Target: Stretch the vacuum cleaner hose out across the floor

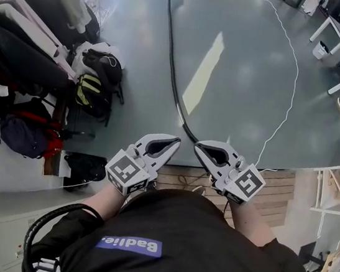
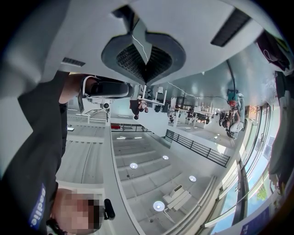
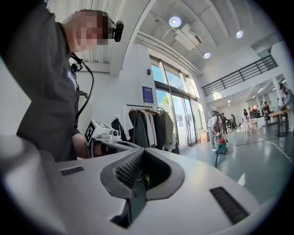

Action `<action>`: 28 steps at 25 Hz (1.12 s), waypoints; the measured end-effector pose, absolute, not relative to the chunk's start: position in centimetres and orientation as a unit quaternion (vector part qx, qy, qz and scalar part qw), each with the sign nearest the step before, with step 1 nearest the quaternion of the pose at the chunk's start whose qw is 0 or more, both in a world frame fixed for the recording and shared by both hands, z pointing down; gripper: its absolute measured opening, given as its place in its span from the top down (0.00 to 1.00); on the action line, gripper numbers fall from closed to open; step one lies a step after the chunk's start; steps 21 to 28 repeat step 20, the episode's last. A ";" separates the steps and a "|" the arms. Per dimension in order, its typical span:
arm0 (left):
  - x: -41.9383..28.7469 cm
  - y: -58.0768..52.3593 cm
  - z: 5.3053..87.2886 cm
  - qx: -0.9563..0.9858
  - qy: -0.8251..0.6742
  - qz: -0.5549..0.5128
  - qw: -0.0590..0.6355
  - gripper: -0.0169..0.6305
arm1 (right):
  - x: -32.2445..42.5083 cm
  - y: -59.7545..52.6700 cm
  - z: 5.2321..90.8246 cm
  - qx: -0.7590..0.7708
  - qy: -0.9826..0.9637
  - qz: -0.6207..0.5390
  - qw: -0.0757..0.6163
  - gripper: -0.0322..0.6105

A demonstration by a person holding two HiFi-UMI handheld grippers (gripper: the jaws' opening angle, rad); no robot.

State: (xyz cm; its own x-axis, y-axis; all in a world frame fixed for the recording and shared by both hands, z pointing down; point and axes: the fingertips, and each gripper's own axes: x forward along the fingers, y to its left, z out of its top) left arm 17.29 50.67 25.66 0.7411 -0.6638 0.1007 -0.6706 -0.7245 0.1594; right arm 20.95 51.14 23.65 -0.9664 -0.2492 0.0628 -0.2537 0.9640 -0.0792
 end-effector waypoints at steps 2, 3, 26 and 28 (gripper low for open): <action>17.4 50.7 25.8 0.928 -0.360 0.020 0.096 0.96 | 21.2 51.1 23.6 0.127 -0.991 0.041 0.020 0.94; 17.4 50.6 25.9 0.928 -0.360 0.020 0.096 0.96 | 21.3 51.1 23.7 0.128 -0.991 0.040 0.018 0.94; 18.4 50.7 25.8 0.930 -0.358 0.026 0.086 0.96 | 22.5 51.5 23.7 0.140 -0.989 0.047 0.016 0.94; 18.4 50.7 25.8 0.930 -0.358 0.026 0.086 0.96 | 22.5 51.5 23.7 0.140 -0.989 0.047 0.016 0.94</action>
